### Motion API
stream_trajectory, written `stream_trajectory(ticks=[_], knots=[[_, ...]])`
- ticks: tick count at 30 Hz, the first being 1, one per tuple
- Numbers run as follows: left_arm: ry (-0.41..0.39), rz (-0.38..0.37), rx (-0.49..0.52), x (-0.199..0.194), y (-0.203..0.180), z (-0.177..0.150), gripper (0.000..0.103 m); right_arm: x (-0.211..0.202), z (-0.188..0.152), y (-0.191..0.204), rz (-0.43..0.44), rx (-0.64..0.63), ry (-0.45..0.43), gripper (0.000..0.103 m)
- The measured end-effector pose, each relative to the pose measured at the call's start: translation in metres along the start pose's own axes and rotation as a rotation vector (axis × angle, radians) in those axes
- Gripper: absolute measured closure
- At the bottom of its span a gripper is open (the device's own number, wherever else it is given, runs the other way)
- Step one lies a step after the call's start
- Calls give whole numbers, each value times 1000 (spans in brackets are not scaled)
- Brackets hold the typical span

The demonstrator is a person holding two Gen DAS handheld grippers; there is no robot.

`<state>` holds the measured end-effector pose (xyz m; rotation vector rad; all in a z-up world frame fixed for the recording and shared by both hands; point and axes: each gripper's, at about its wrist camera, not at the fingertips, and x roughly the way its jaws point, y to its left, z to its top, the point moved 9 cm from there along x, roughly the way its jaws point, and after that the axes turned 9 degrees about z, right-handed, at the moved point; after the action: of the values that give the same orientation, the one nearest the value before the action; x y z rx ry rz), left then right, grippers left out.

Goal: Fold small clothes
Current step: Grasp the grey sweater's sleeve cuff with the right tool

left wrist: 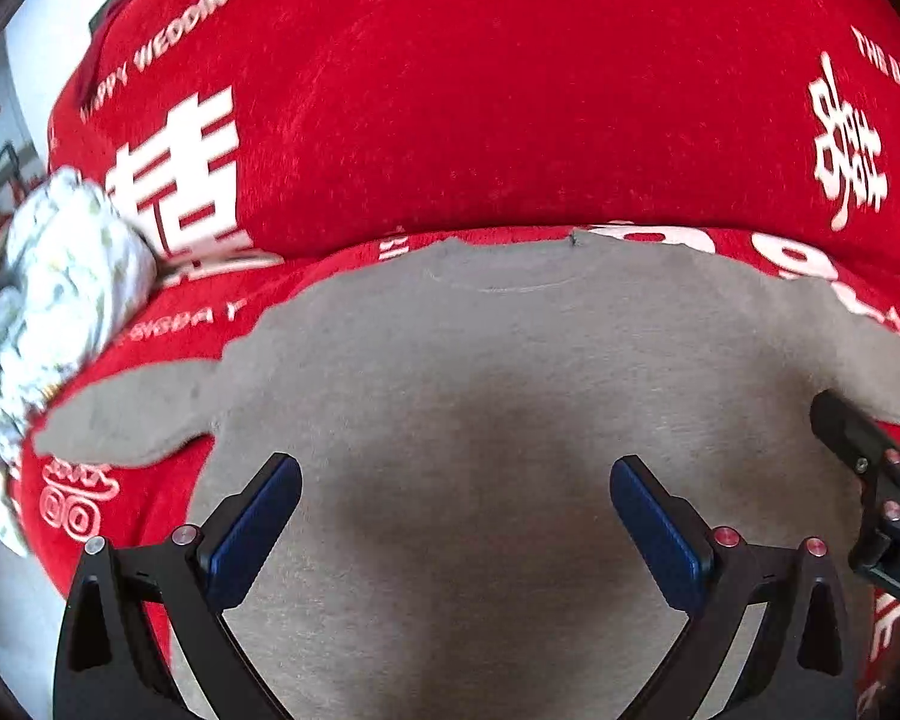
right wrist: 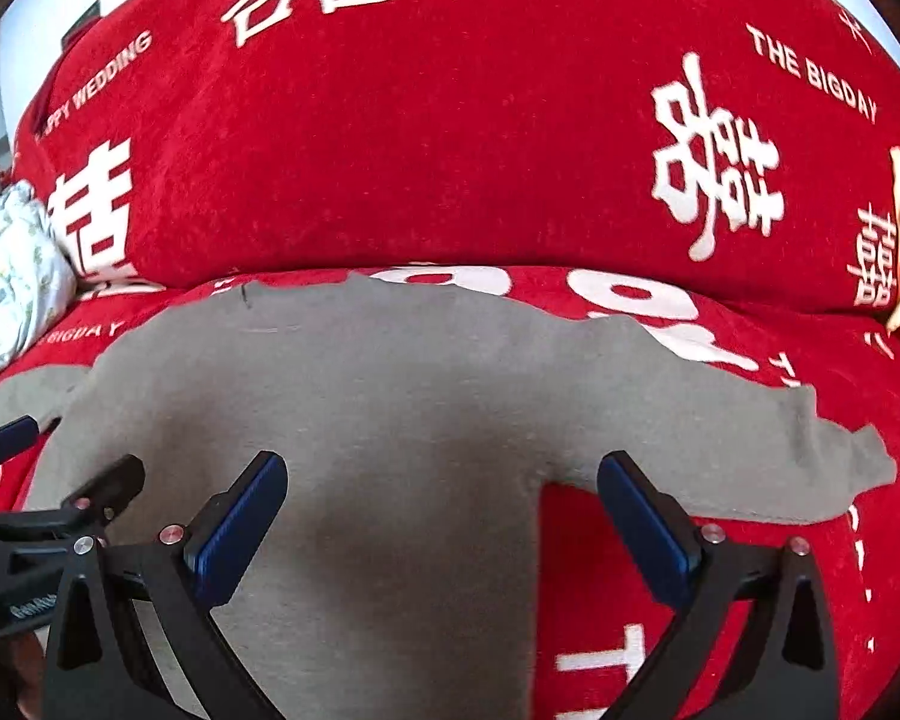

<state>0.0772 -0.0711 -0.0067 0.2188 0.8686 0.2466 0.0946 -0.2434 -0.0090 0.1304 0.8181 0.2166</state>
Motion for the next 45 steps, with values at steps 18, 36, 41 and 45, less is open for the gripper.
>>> stream_trajectory(ticks=[18, 36, 41, 45], knots=[[-107, -103, 69, -36, -88, 33, 0, -26, 3, -95, -66, 152, -43, 0], [-134, -174, 136, -54, -167, 52, 0, -38, -14, -179, -135, 292, -57, 0], [-125, -191, 158, -53, -192, 53, 0, -40, -20, -207, -161, 348, -54, 0], [-121, -205, 185, -53, -217, 55, 0, -43, -27, -236, -194, 399, -48, 0]])
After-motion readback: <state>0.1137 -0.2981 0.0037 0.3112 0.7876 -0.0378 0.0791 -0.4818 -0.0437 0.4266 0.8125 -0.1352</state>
